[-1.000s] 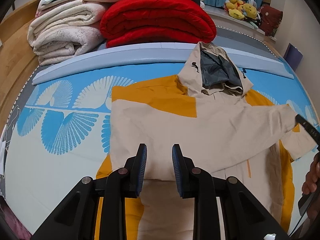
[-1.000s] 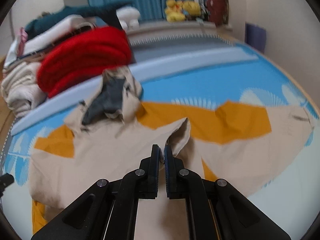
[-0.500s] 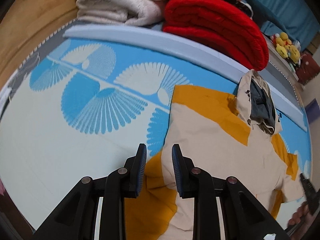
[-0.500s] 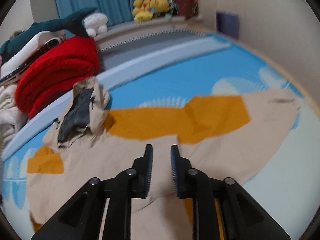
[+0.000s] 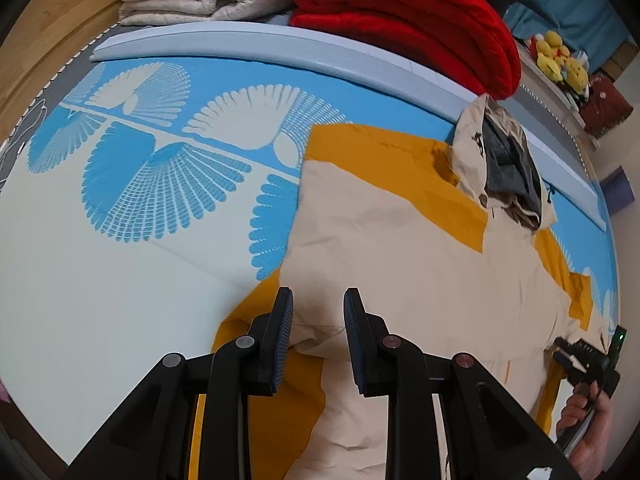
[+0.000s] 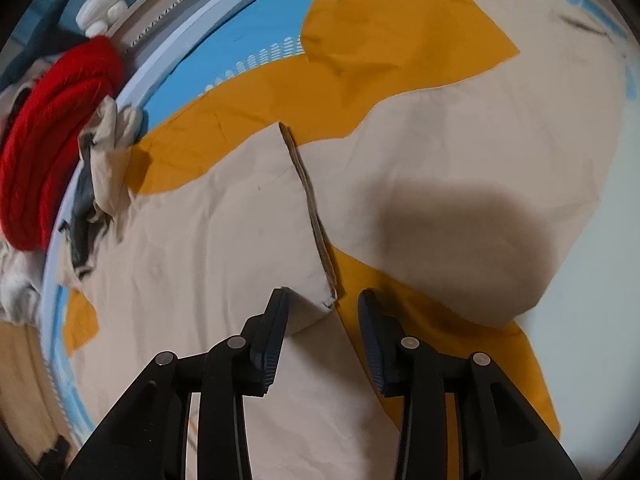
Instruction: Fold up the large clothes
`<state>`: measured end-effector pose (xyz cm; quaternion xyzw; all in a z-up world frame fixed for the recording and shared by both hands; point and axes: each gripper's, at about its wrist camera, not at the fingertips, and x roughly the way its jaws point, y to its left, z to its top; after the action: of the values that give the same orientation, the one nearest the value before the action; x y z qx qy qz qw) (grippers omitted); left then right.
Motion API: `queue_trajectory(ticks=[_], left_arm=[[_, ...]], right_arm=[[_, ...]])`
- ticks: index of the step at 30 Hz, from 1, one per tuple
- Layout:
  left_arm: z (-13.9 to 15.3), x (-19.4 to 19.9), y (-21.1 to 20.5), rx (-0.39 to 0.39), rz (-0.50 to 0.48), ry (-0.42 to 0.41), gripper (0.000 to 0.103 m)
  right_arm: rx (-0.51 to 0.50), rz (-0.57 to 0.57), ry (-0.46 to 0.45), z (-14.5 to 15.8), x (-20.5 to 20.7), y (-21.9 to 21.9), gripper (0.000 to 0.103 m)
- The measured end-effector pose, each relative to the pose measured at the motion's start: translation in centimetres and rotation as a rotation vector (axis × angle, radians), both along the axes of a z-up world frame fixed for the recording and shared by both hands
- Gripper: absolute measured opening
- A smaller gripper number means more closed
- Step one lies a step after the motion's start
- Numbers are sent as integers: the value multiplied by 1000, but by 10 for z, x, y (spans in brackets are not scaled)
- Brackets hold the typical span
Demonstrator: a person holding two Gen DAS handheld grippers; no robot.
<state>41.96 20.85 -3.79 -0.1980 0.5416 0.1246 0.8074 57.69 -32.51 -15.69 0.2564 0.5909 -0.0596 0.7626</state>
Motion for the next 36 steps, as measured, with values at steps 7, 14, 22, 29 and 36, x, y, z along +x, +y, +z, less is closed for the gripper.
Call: queue_trajectory(ticks=[7, 14, 22, 29, 36], left_arm=[[-18, 6, -11, 0, -33, 35, 23], [-39, 10, -15, 11, -52, 71, 23], [-102, 13, -20, -33, -70, 197, 23], [-75, 18, -36, 7, -124, 125, 26], [-105, 10, -49, 13, -135, 240, 32]], right_arm=[[-44, 36, -101, 15, 0, -2, 8], [-166, -50, -112, 29, -5, -16, 12], [-102, 153, -122, 11, 11, 12, 25], [-132, 168, -123, 25, 11, 10, 26], [-61, 202, -28, 1, 5, 3, 35]])
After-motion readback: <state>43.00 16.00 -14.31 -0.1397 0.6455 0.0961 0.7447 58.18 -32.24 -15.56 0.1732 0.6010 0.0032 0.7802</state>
